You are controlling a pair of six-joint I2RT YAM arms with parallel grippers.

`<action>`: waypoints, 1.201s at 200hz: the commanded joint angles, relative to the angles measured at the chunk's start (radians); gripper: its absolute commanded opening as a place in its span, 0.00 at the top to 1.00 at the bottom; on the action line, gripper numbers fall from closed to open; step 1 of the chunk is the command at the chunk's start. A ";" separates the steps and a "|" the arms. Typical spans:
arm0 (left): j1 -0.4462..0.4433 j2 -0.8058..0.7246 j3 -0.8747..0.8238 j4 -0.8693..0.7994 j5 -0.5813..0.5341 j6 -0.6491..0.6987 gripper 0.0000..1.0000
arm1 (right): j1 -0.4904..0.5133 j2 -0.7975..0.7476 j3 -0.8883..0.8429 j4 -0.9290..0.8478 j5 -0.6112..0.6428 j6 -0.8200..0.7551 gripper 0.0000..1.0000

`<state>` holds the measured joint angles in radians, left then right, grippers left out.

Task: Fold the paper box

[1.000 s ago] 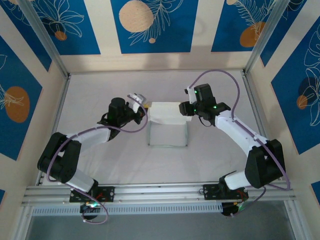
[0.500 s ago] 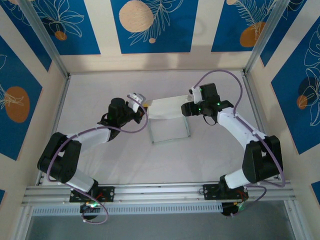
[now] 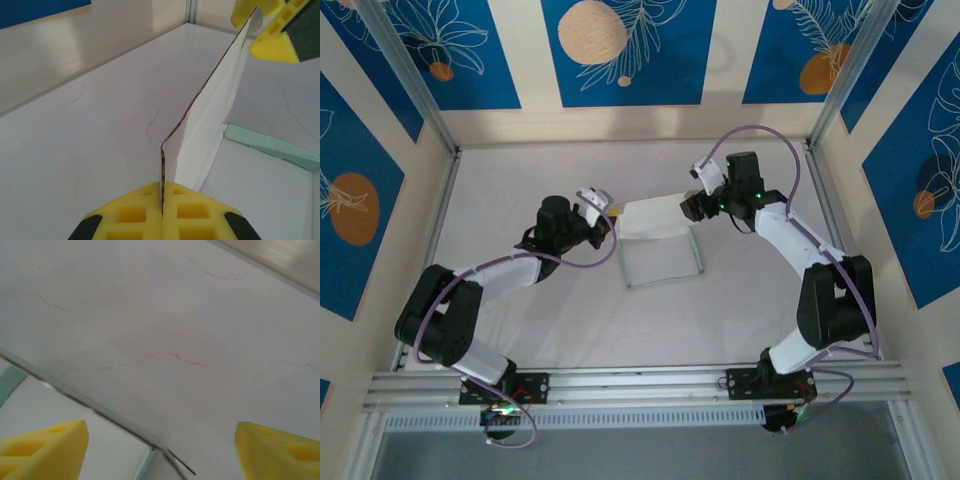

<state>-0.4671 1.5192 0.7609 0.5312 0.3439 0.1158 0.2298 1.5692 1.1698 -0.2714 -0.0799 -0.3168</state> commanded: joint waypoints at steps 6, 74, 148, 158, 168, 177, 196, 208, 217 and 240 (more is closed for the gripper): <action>0.011 0.004 0.020 0.005 0.030 0.019 1.00 | 0.002 0.042 0.044 -0.092 -0.102 -0.042 0.30; 0.018 0.016 0.030 0.013 0.010 0.006 1.00 | 0.015 0.053 0.040 -0.150 -0.089 -0.051 0.62; 0.018 0.016 0.034 0.023 0.012 -0.022 1.00 | 0.040 0.009 0.015 -0.146 -0.022 0.009 1.00; 0.017 0.016 0.035 0.024 0.011 -0.029 1.00 | 0.046 0.009 0.016 -0.147 -0.018 0.026 1.00; 0.016 0.016 0.037 0.023 0.008 -0.040 1.00 | 0.049 0.005 0.016 -0.145 -0.021 0.056 1.00; 0.017 0.016 0.040 0.023 0.009 -0.053 1.00 | 0.050 -0.001 0.014 -0.138 -0.021 0.086 1.00; 0.016 0.014 0.048 -0.001 0.018 -0.077 0.92 | 0.058 -0.028 -0.012 -0.092 0.012 0.158 1.00; 0.016 0.009 0.053 -0.024 0.042 -0.065 0.84 | 0.058 -0.043 -0.027 -0.068 0.037 0.183 1.00; 0.016 0.003 0.052 -0.045 0.058 -0.050 0.79 | 0.058 -0.047 -0.033 -0.063 0.059 0.184 1.00; 0.022 -0.007 0.063 -0.100 0.122 -0.008 0.71 | 0.059 -0.046 -0.030 -0.080 0.080 0.158 1.00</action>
<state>-0.4515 1.5280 0.7921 0.5026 0.3645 0.0681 0.2825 1.5536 1.1465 -0.3824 -0.0212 -0.1864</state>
